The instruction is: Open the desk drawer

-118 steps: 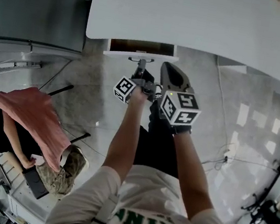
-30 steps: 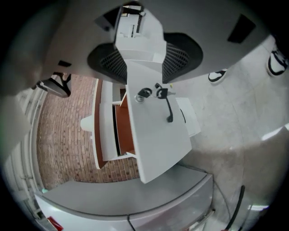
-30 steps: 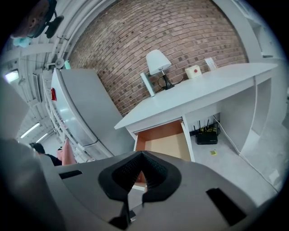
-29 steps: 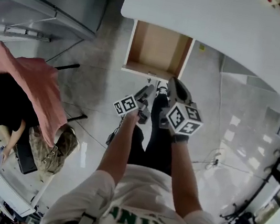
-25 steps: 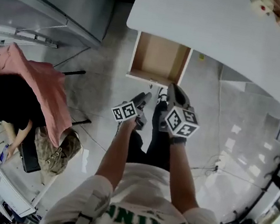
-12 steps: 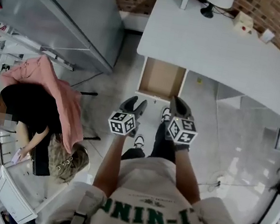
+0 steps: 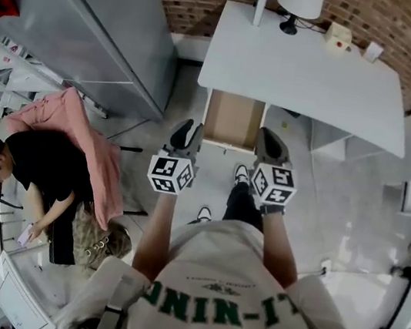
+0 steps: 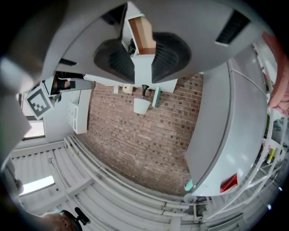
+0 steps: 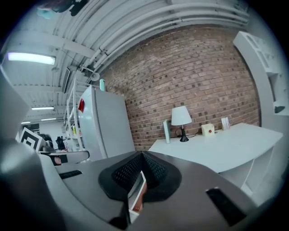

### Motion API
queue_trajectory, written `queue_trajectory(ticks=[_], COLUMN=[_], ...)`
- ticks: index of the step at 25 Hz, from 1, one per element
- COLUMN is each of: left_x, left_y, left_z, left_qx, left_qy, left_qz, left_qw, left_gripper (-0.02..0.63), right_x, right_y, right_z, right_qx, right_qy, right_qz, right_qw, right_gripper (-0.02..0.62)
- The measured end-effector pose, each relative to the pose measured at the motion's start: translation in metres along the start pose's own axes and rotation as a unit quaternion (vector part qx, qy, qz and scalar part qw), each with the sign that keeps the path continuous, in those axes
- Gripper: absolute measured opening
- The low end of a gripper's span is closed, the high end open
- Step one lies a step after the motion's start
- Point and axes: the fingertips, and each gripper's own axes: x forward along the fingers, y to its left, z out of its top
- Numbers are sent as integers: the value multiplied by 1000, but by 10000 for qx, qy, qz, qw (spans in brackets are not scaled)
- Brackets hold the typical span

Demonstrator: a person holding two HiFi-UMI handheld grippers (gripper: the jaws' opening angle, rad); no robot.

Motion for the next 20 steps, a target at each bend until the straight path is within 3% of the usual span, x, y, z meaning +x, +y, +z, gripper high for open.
queue_trajectory(ticks=[6, 10, 20], left_x=[-20, -28, -37], left_y=[-5, -3, -13], left_z=[35, 39, 45], left_qx=[463, 510, 617], left_qy=[-276, -290, -334], left_qz=[135, 171, 94], left_qw=[9985, 9981, 9975], left_gripper=[53, 7, 2], right_x=[-22, -34, -51], right_y=[15, 20, 23], right_z=[23, 28, 27], right_qx=[-129, -138, -304], right_qy=[-338, -460, -449], right_qz=[-93, -181, -355], right_qw=[9993, 9987, 9979], right_gripper=[0, 2, 0])
